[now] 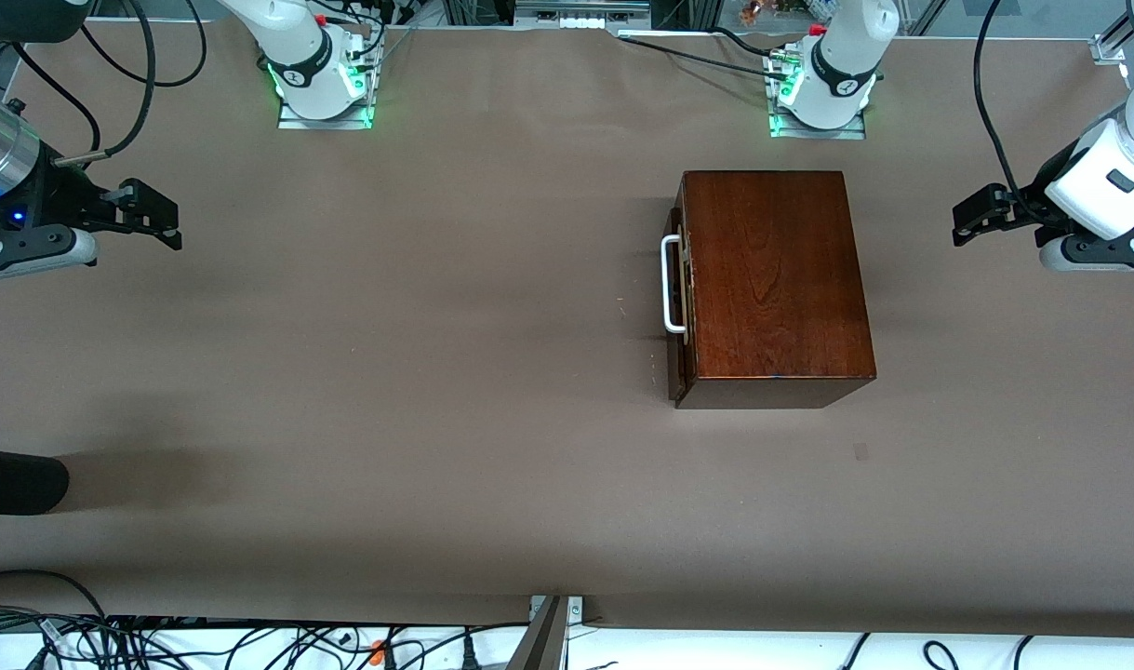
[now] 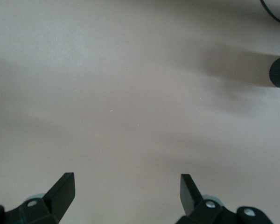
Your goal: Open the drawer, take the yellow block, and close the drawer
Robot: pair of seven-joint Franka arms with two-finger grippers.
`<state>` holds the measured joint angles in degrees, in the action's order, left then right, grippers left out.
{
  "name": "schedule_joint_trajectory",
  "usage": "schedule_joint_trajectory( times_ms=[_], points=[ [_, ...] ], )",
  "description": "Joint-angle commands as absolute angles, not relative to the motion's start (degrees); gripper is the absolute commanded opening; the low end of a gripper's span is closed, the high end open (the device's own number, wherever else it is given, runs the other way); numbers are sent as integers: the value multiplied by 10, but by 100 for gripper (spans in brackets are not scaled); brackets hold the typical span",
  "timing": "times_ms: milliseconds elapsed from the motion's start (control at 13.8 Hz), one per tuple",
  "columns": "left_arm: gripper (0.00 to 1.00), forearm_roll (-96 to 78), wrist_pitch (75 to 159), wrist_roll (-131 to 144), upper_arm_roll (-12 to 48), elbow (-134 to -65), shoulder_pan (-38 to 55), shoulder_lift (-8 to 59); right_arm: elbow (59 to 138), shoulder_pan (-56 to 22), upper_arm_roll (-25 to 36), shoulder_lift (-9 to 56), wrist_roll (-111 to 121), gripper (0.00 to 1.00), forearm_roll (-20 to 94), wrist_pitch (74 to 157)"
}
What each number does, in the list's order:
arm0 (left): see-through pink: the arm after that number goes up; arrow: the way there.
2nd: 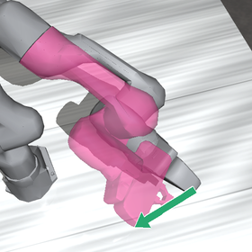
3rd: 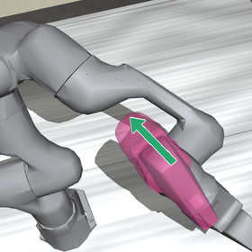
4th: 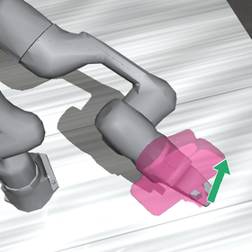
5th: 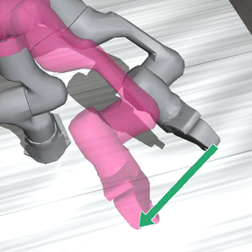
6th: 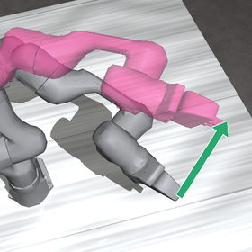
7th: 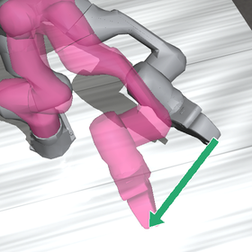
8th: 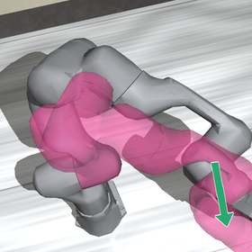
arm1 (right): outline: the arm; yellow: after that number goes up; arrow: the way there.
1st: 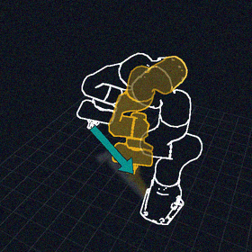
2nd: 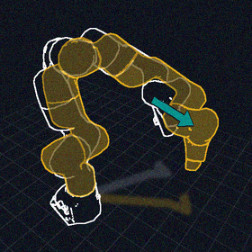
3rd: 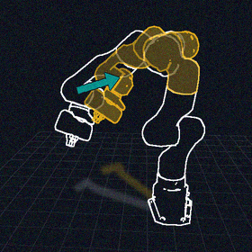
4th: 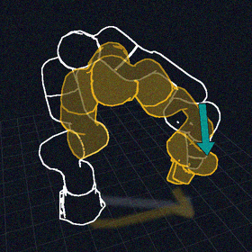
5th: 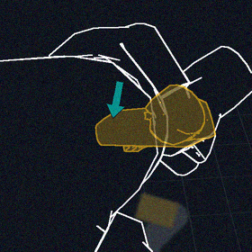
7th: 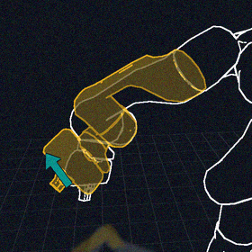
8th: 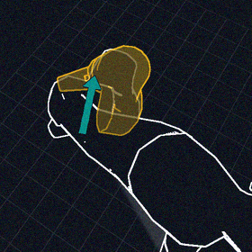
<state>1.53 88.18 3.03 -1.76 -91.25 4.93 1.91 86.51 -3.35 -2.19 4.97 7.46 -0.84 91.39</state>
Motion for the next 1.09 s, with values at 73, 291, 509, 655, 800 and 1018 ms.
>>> schedule_joint_trajectory(
  times_ms=[73,291,509,655,800,1018],
  points=[
    [100,6,870,35,-18,-892,47,26,854,-35,-21,53,73,100,-14,910],
    [100,12,869,36,-18,-886,49,32,854,-35,-21,53,73,100,-14,911],
    [100,12,869,33,-18,-886,49,33,854,-32,-18,53,74,100,-16,911],
    [100,12,868,37,-18,-886,49,33,854,-31,-18,53,75,100,-16,911],
    [100,5,864,37,-18,-886,50,33,854,-31,-17,53,74,100,-16,911],
    [100,7,862,33,-17,-885,50,34,854,-31,-17,53,74,100,-16,910]
  ],
)
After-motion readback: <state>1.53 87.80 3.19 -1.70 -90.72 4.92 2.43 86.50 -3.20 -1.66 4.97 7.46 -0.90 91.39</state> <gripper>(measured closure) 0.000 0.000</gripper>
